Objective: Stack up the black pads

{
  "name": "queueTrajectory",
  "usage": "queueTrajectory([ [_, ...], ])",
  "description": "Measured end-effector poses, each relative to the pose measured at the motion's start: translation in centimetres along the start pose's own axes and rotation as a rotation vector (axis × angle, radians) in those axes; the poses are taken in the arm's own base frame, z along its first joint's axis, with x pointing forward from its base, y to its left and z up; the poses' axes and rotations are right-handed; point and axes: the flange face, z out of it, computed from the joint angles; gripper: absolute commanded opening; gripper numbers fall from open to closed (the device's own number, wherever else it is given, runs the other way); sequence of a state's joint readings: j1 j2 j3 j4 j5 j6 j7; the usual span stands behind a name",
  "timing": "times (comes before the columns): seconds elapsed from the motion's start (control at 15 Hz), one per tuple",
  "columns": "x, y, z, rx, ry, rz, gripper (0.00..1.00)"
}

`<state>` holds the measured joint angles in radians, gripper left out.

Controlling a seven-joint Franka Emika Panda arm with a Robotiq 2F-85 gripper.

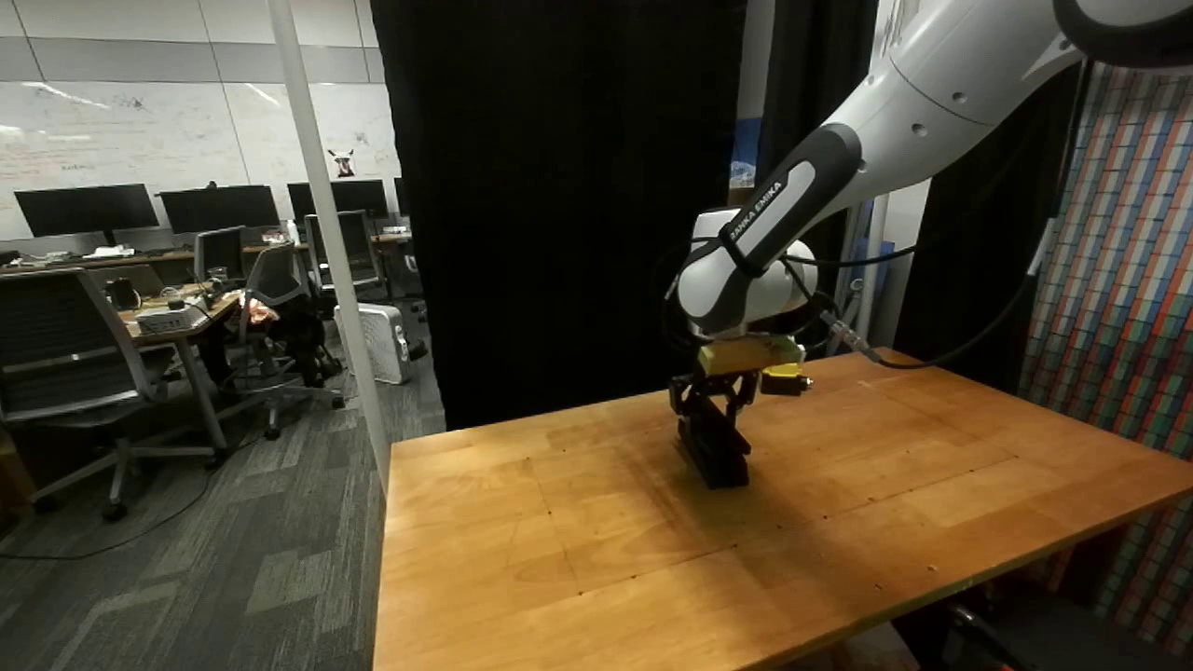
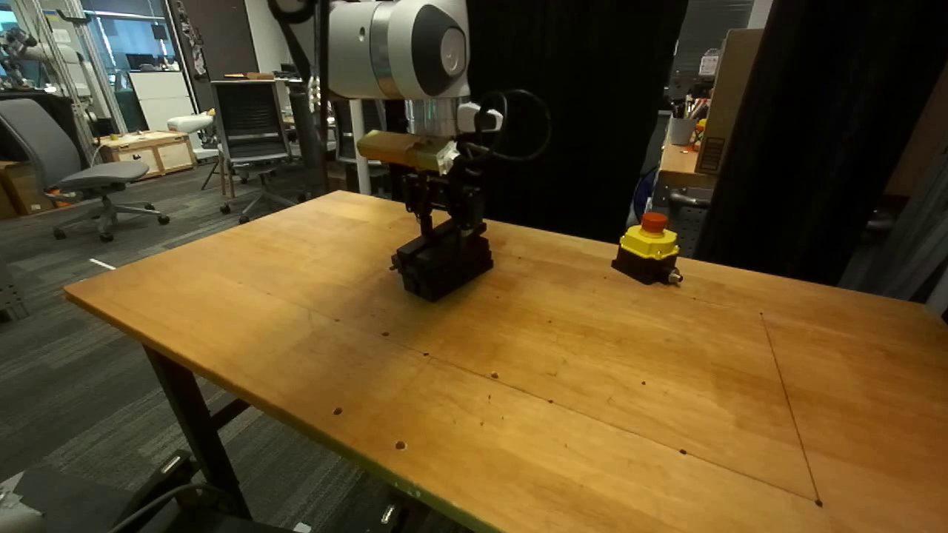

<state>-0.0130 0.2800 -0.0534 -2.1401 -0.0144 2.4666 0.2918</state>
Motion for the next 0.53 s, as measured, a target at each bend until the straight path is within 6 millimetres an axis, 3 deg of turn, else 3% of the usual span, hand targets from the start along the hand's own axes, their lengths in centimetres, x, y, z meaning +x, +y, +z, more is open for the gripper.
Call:
queueTrajectory([
  [0.07, -0.02, 0.01, 0.01, 0.000, -0.003, 0.001, 0.46],
  [0.13, -0.04, 0.01, 0.03, 0.000, -0.005, 0.002, 0.65],
  [0.2, -0.05, 0.02, 0.04, -0.001, -0.007, 0.002, 0.93],
  [0.33, -0.09, 0.03, 0.06, 0.000, -0.013, 0.005, 1.00],
  [0.53, -0.07, 0.02, 0.03, 0.008, -0.025, 0.018, 1.00],
])
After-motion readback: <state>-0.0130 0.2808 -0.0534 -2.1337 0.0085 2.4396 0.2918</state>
